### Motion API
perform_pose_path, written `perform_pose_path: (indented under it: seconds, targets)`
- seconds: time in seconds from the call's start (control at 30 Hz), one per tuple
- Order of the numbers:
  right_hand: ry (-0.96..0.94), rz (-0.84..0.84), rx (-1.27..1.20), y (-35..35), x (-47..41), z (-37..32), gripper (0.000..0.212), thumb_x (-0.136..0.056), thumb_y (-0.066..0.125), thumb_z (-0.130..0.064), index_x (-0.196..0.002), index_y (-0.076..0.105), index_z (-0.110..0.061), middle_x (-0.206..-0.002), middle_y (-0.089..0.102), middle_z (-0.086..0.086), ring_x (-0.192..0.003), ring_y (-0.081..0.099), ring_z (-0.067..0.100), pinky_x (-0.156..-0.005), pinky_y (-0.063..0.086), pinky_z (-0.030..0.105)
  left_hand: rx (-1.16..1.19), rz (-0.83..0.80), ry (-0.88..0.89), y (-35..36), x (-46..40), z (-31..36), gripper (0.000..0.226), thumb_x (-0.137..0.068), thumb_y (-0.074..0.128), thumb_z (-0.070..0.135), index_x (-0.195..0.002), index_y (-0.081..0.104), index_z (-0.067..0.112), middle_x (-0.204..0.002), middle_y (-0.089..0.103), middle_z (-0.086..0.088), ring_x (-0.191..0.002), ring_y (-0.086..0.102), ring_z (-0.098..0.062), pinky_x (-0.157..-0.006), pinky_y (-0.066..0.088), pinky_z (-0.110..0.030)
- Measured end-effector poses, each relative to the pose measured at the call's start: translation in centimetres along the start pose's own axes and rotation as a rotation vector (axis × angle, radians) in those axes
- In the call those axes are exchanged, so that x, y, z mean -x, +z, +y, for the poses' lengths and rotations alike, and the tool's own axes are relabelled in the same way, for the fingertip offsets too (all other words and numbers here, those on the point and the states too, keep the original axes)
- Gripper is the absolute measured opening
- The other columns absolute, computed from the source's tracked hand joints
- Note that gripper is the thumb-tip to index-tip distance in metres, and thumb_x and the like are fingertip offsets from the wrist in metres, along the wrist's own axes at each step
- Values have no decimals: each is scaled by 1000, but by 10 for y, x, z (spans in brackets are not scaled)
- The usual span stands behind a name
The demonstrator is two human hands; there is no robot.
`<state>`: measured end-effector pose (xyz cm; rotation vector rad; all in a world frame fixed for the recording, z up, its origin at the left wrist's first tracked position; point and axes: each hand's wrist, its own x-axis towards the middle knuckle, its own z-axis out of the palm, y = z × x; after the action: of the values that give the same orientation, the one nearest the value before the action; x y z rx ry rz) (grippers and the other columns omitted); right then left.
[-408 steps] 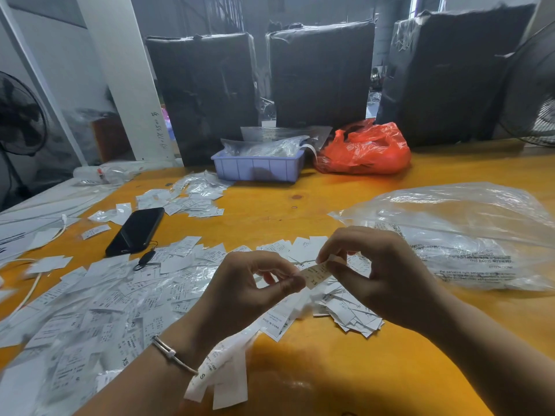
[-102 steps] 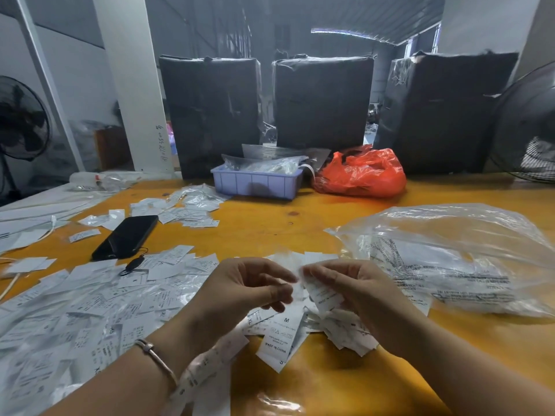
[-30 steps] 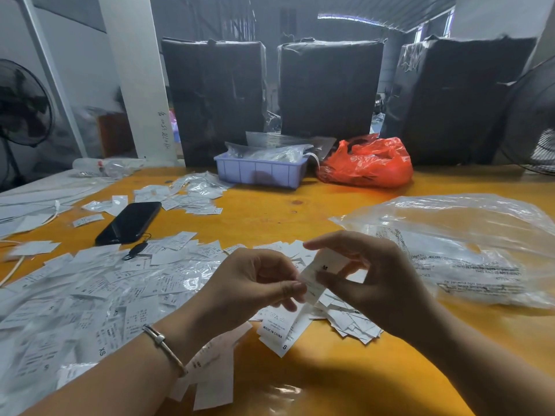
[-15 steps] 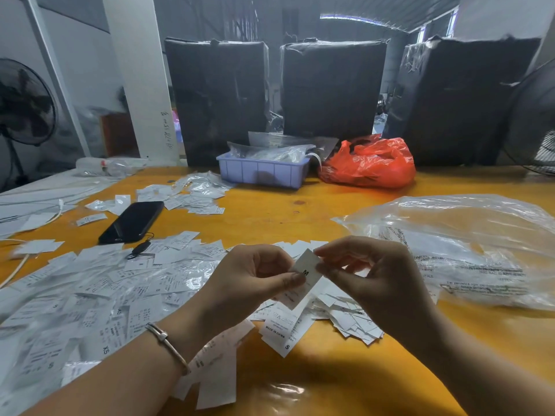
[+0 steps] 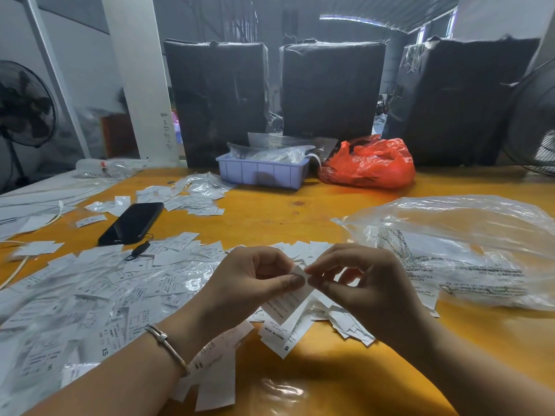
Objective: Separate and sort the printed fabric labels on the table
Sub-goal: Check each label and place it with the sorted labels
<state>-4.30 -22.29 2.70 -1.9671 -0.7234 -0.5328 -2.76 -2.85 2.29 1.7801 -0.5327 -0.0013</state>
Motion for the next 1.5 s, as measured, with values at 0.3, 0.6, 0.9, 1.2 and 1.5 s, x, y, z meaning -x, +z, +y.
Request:
perform_pose_path:
  seconds: [0.3, 0.6, 0.9, 1.2, 1.5]
  targets:
    - [141, -112, -14, -6, -3, 8, 14, -81, 73, -24, -94, 76, -22, -89, 66, -11, -77, 63, 7, -62, 53, 25, -162, 182, 3, -13, -4, -2, 6, -82, 74, 13, -86, 73, 17, -82, 75, 4, -78, 70, -6, -66, 53, -17]
    - [352, 221, 534, -38, -11, 43, 7, -84, 65, -21, -84, 72, -19, -85, 69, -4, -76, 60, 12, -67, 52, 36, -963, 564, -338, -54, -9, -19, 25, -90, 47, 15, -96, 65, 32, -109, 64, 2, -106, 52, -24, -92, 45, -45]
    - [666, 43, 935, -60, -13, 62, 39, -84, 44, -3, -119, 53, -18, -124, 51, 6, -118, 42, 29, -100, 34, 43, -996, 410, -202, -41, -13, -25, 37, -93, 54, 18, -127, 54, 32, -143, 43, 5, -138, 23, -15, -115, 16, -44]
    - [805, -107, 1189, -71, -13, 81, 24, -94, 41, -14, -116, 51, -14, -117, 55, 7, -113, 49, 29, -94, 36, 41, -594, 7, 81, -16, -2, -11, 13, -86, 72, 22, -90, 75, 34, -95, 69, 22, -98, 60, 3, -87, 46, -20]
    - [721, 131, 1068, -76, -15, 87, 17, -84, 55, -11, -84, 68, -22, -93, 65, -1, -88, 58, 21, -74, 29, 29, -583, -4, 87, -16, -1, -10, 13, -86, 71, 20, -90, 76, 31, -95, 70, 22, -97, 61, 3, -86, 50, -24]
